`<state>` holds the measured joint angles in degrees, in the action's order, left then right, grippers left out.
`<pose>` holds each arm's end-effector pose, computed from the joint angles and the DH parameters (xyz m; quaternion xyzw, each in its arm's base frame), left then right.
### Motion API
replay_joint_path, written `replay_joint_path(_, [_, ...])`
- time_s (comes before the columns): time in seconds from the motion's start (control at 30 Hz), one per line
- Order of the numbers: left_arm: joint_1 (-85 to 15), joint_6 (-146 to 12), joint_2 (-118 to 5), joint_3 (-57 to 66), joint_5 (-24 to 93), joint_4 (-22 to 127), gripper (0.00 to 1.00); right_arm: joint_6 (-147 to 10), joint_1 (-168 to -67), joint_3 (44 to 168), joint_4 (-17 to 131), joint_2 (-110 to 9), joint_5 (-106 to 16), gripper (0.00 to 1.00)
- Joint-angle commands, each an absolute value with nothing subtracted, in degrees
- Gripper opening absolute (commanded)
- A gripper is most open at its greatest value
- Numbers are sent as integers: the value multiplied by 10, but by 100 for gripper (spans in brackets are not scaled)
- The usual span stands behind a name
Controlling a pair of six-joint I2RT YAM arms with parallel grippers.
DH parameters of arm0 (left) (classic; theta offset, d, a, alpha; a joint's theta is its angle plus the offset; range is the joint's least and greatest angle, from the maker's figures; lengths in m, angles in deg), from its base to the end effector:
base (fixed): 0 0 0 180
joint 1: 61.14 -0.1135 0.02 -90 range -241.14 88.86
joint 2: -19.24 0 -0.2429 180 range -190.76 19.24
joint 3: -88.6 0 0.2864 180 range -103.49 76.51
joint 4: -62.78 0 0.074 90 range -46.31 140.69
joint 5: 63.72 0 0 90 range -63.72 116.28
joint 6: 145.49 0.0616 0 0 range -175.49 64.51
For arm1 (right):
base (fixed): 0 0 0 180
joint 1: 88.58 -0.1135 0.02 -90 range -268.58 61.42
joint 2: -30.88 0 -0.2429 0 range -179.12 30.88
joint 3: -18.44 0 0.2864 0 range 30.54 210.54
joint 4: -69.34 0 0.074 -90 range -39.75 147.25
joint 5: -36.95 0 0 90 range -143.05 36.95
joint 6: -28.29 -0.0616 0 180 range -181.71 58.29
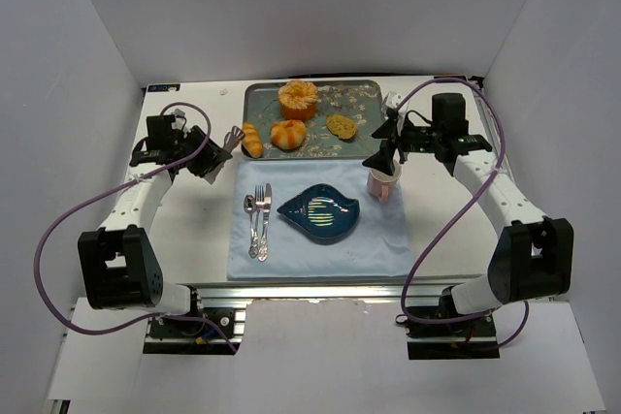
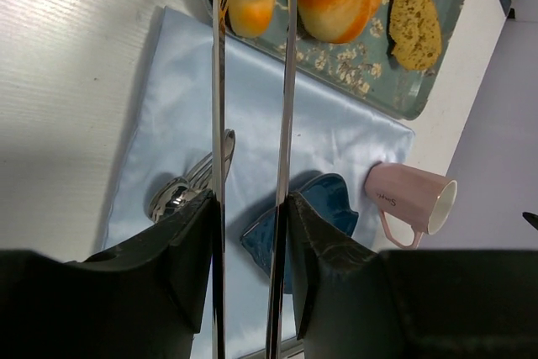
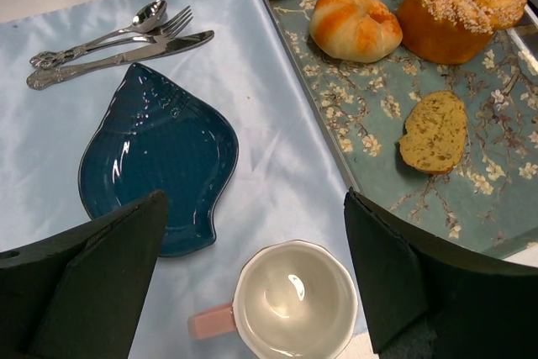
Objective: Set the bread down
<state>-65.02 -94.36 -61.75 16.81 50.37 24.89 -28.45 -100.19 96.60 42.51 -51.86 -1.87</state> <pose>0.3542 -0.0012 0.2122 -0.2607 0.8754 -0.2928 0.2828 0.3537 0.1217 0.2729 -0.4955 0.6464 0.2871 0.5042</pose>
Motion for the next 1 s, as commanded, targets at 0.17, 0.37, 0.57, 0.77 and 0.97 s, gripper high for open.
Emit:
replay_joint_path(0.17, [-641, -937, -599, 151, 476, 220, 47, -290, -997, 953, 442, -495, -4, 89])
replay_joint_path(0.37, [-626, -942, -617, 154, 484, 235, 47, -288, -996, 950, 442, -495, -4, 89])
replay_joint_path(0.57, [-620, -935, -647, 136, 481, 225, 48, -290, -994, 950, 442, -493, -4, 89])
replay_joint_path(0.77, [-596, -933, -657, 120, 480, 224, 50, -290, -990, 949, 442, -493, -4, 89])
replay_joint_path(0.97, [-591, -934, -664, 119, 483, 231, 51, -290, -990, 951, 442, -495, -1, 90])
